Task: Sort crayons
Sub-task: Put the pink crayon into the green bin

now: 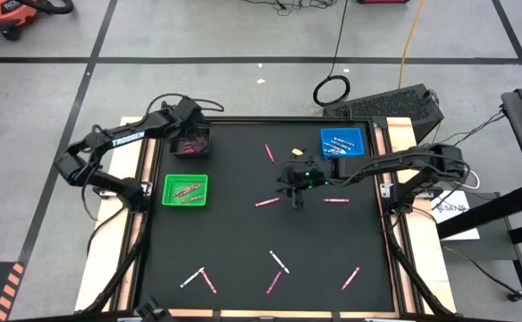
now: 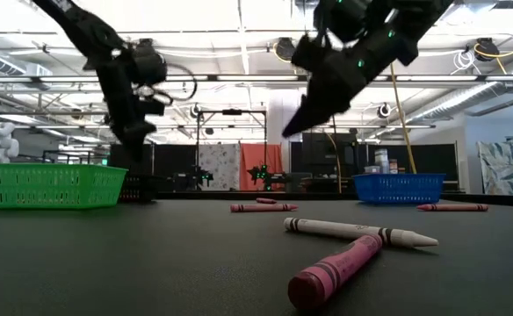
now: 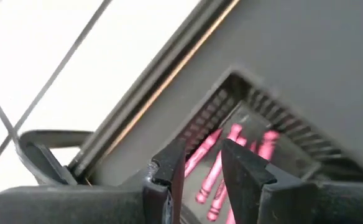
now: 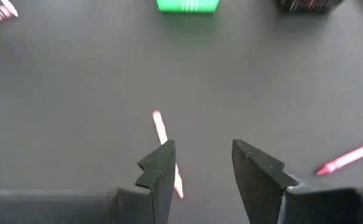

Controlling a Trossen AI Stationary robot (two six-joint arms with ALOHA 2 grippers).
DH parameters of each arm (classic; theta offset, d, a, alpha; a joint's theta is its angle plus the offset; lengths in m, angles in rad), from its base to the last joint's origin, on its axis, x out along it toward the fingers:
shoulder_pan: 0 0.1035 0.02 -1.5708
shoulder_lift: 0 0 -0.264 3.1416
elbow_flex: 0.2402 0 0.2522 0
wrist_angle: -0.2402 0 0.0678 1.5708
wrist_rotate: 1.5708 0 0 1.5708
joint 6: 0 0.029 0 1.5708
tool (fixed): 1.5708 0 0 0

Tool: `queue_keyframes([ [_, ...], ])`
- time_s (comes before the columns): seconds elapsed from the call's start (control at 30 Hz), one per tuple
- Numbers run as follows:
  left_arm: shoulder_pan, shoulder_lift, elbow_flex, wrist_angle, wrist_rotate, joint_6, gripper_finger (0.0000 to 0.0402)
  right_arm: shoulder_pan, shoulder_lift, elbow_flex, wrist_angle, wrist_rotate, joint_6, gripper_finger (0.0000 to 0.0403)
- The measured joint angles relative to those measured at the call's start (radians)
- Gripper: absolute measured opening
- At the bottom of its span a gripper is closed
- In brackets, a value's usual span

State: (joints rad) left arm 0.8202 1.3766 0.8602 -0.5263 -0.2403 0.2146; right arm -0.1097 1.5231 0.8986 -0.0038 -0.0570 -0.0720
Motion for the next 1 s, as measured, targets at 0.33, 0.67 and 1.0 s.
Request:
queue_keyframes([
  [0.33,-0.152,-0.16,0.045,-0.154,0.118,-0.072,0.0101,0.002,0.138,0.0,0.105,-0.002,0.002,0.0144],
  [0.67,-0.293,-0.188,0.044,-0.238,0.243,-0.209,0.0101,0.02,0.276,0.091,0.097,-0.102,-0.055,0.0144],
  [1.0,-0.344,-0.188,0.044,-0.243,0.242,-0.21,0.0101,0.023,0.379,0.124,0.089,-0.096,-0.071,0.0144],
])
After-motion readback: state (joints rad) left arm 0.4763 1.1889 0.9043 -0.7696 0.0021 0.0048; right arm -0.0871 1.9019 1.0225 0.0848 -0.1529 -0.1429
